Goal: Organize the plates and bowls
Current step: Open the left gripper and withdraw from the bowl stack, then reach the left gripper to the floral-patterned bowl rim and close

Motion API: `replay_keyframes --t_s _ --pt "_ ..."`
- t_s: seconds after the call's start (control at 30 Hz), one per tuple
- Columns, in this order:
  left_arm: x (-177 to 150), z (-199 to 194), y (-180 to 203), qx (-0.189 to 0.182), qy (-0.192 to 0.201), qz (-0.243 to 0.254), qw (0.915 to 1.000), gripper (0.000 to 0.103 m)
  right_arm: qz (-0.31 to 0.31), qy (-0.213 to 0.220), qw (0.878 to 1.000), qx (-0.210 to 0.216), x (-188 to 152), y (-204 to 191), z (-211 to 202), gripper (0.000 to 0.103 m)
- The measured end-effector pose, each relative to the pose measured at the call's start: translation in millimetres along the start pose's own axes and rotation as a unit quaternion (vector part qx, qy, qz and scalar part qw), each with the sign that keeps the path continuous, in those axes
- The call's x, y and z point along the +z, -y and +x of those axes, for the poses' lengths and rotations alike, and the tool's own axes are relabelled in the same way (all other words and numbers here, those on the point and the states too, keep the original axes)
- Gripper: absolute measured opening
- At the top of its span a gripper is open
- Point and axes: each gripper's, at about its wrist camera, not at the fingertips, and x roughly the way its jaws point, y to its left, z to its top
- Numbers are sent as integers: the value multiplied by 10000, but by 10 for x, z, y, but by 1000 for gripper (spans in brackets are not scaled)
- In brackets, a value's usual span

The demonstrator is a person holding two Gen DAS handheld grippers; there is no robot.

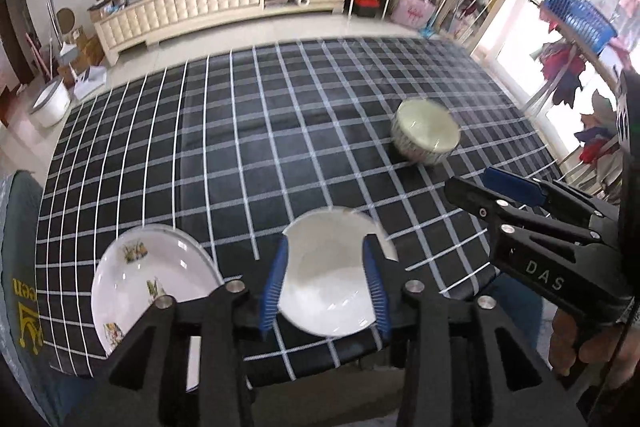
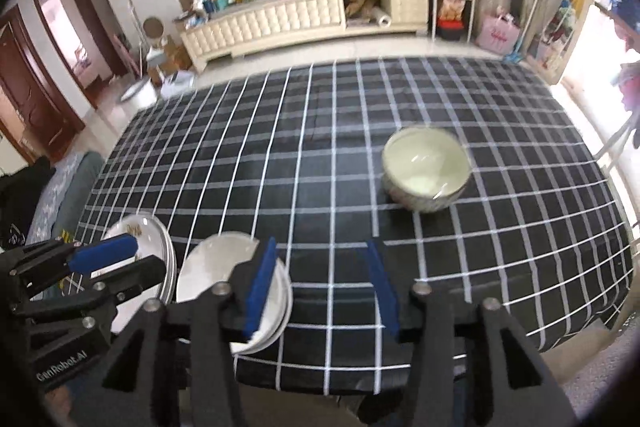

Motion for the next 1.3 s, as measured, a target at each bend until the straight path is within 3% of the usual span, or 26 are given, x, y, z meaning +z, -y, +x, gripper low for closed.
replay_keyframes --t_s 0.27,0.5,0.9,1.3 --pt "323 -160 242 -221 376 107 9990 56 46 555 9983 -175 214 260 -359 77" --pt "605 -13 483 -269 443 219 9984 65 12 620 9975 -351 414 541 -362 82" --pt "1078 567 854 -52 49 468 9989 65 76 432 9975 -559 681 1040 -82 83" --pt "1342 1266 1081 -14 -509 530 9973 65 335 -119 9985 -428 745 1510 472 83"
